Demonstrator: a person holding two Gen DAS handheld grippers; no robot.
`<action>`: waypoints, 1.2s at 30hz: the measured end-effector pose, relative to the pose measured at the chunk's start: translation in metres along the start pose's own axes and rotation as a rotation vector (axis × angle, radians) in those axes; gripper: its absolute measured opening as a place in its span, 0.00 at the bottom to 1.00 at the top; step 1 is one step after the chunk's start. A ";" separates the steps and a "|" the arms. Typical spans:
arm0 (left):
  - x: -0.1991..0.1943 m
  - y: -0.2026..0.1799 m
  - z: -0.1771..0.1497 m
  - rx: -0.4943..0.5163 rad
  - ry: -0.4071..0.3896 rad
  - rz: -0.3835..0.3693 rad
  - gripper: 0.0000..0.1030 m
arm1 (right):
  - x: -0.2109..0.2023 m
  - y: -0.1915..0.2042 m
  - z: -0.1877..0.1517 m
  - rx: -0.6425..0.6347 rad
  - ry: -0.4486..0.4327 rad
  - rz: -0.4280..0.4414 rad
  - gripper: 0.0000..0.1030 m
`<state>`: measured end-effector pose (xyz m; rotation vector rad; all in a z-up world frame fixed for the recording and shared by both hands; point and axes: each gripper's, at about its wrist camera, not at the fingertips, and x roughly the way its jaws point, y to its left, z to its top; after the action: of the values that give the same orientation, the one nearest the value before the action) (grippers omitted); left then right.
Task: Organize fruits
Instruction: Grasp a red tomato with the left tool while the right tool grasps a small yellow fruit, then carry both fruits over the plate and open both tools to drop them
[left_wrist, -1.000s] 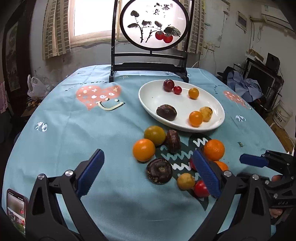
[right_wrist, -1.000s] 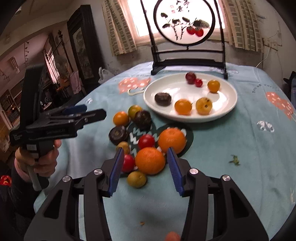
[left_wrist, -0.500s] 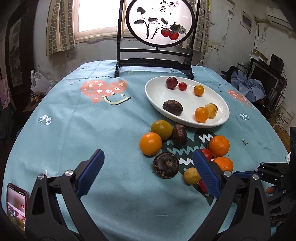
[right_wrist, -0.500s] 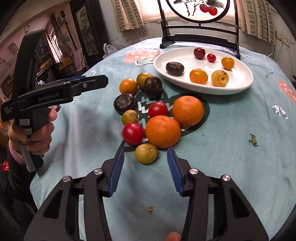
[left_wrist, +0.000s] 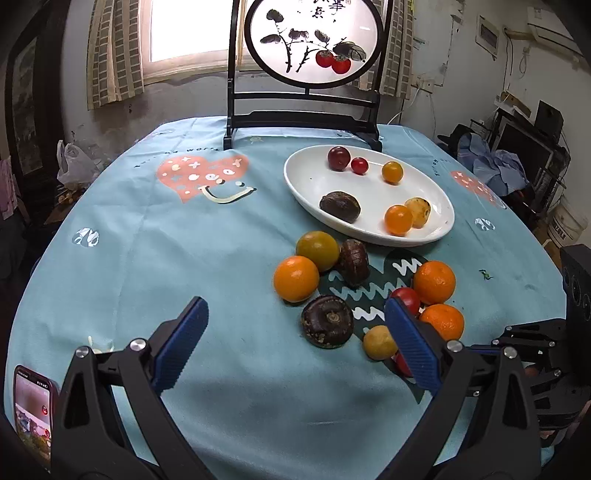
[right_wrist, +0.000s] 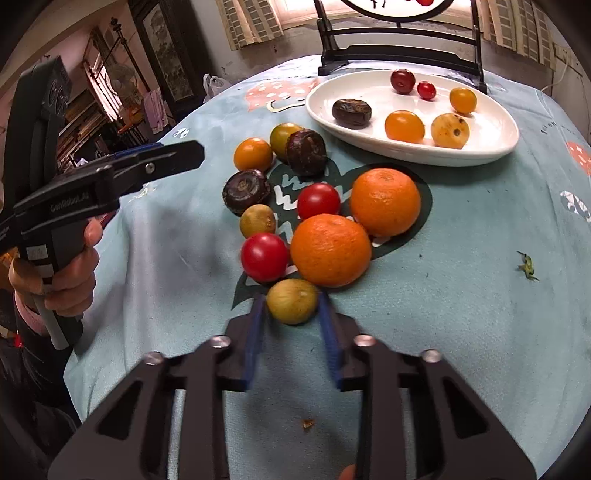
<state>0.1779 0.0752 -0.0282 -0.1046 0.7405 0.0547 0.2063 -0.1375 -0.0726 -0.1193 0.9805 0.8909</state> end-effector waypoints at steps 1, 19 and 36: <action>0.000 -0.001 -0.001 0.008 0.004 -0.005 0.95 | -0.002 0.001 0.000 -0.010 -0.007 0.002 0.28; 0.020 -0.082 -0.036 0.309 0.166 -0.249 0.40 | -0.055 -0.037 0.003 0.151 -0.244 0.018 0.28; 0.023 -0.097 -0.038 0.401 0.148 -0.107 0.30 | -0.058 -0.042 0.001 0.178 -0.249 0.003 0.27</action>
<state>0.1778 -0.0250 -0.0643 0.2363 0.8794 -0.2052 0.2222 -0.1994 -0.0406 0.1420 0.8226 0.7961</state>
